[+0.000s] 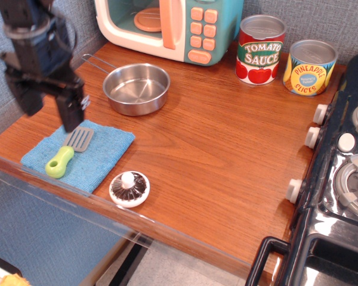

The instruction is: Place the spatula in front of the cans of sauces.

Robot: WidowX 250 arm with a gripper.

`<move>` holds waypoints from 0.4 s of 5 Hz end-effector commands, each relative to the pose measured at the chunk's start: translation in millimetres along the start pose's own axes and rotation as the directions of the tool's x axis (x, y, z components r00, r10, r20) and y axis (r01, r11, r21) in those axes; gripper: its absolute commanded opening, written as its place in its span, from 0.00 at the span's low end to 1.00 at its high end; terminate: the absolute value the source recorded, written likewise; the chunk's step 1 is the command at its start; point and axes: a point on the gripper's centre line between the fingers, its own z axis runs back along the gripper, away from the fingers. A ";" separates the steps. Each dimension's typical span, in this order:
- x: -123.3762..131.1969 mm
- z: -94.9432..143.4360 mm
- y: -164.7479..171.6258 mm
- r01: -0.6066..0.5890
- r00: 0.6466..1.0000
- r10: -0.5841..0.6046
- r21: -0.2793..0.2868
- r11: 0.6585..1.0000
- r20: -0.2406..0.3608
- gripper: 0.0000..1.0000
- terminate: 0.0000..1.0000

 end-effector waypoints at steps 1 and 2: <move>8.5 -29.2 12.9 -0.072 0.996 0.076 0.066 0.995 -0.053 1.00 0.00; -2.6 -39.7 15.6 -0.064 0.995 0.069 0.074 0.995 -0.076 1.00 0.00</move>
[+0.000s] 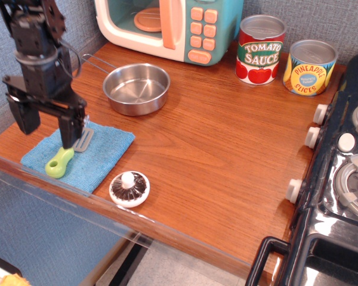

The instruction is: Place the spatula in front of the cans of sauces.

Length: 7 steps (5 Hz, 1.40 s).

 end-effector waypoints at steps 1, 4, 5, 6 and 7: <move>-15.8 -8.6 6.1 0.016 1.000 -0.017 0.043 0.999 0.004 1.00 0.00; -18.8 -22.5 3.3 0.024 0.999 -0.022 0.073 0.997 -0.034 1.00 0.00; -16.5 -24.5 3.2 0.034 0.998 -0.030 0.077 0.996 -0.047 1.00 0.00; -13.3 -25.4 5.1 0.029 0.998 -0.025 0.070 0.997 -0.059 0.00 0.00; -10.6 -25.7 6.5 0.022 0.998 -0.017 0.071 0.997 -0.068 0.00 0.00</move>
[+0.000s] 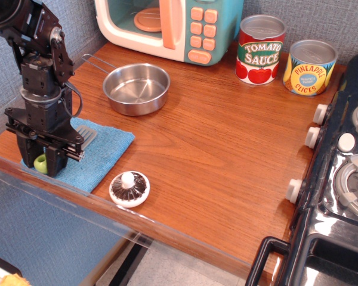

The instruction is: Place the spatula in front of the cans of sauces.

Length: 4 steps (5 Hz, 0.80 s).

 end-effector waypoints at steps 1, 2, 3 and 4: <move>6.3 22.6 6.3 -0.024 0.999 0.025 -0.011 1.000 0.047 0.00 0.00; 7.9 74.4 6.7 -0.057 0.982 0.066 -0.054 0.997 0.177 0.00 0.00; 15.6 114.9 -10.7 -0.050 0.964 0.080 -0.124 0.991 0.253 0.00 0.00; 36.1 118.3 -54.1 0.025 0.974 0.009 -0.145 0.989 0.228 0.00 0.00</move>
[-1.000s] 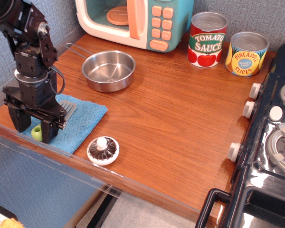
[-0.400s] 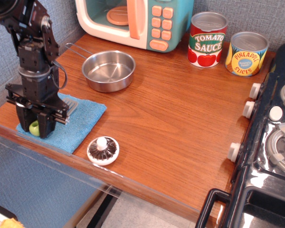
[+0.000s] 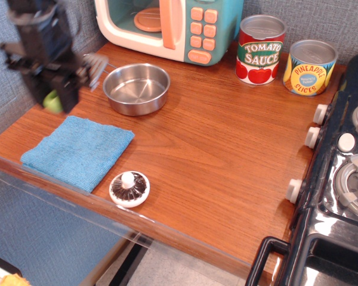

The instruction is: Place the spatula in front of the cans of sauces.

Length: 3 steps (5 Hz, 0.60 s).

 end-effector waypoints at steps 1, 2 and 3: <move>31.0 -9.8 -82.4 0.111 0.993 -0.113 -0.053 0.992 -0.040 0.00 0.00; 46.1 -42.3 -114.3 0.113 0.991 -0.113 -0.005 0.994 -0.077 0.00 0.00; 67.3 -66.5 -129.2 0.077 0.993 -0.073 0.036 0.996 -0.097 0.00 0.00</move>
